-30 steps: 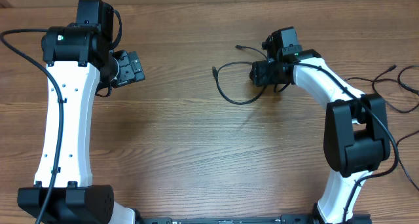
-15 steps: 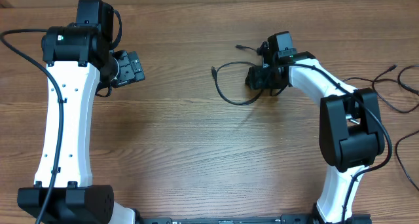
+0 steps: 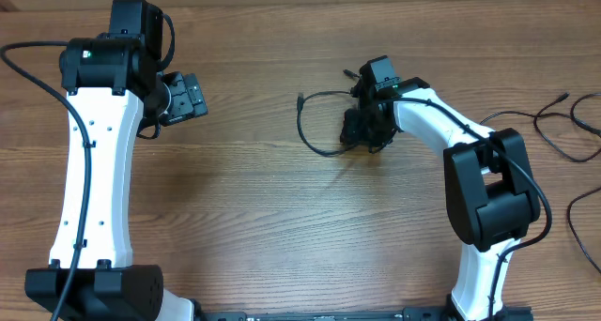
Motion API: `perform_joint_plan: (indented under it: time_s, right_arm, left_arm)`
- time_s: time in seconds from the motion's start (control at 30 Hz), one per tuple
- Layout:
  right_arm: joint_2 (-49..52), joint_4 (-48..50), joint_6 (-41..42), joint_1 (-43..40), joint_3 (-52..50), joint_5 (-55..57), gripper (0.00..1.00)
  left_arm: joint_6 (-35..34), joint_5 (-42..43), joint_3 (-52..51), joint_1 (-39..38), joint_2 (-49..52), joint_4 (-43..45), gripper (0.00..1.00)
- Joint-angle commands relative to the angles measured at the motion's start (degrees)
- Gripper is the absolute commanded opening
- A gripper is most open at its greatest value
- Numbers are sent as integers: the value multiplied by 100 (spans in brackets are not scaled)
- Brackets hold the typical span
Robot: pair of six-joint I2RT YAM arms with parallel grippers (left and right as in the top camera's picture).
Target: Untangle cables
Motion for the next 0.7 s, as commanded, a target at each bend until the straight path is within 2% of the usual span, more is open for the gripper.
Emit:
perform_joint_plan:
  time_s: [0.0, 0.03, 0.13, 0.27, 0.43, 0.6, 0.67]
  right_arm:
    - [81, 149, 999, 90, -61, 295, 18]
    - [81, 210, 1167, 105, -61, 293, 12]
    - [81, 385, 1392, 133, -59, 210, 4]
    - [48, 319, 1064, 129, 46, -127, 4]
    - [-210, -474, 297, 116, 728, -321, 4]
    - [-780, -1644, -811, 122, 2177, -1456, 4]
    - [-977, -1832, -890, 120, 2730, -1683, 4]
  left_arm:
    - [68, 70, -9, -2, -7, -11, 93]
    - [70, 70, -9, -2, -7, -13, 93]
    - [68, 92, -9, -9, -7, -13, 93]
    - [68, 111, -9, -9, -7, -11, 93]
    - [68, 111, -9, -9, -7, 0, 94]
    - [66, 114, -9, -9, -7, 37, 94]
    - [63, 114, -9, -9, -7, 35, 94]
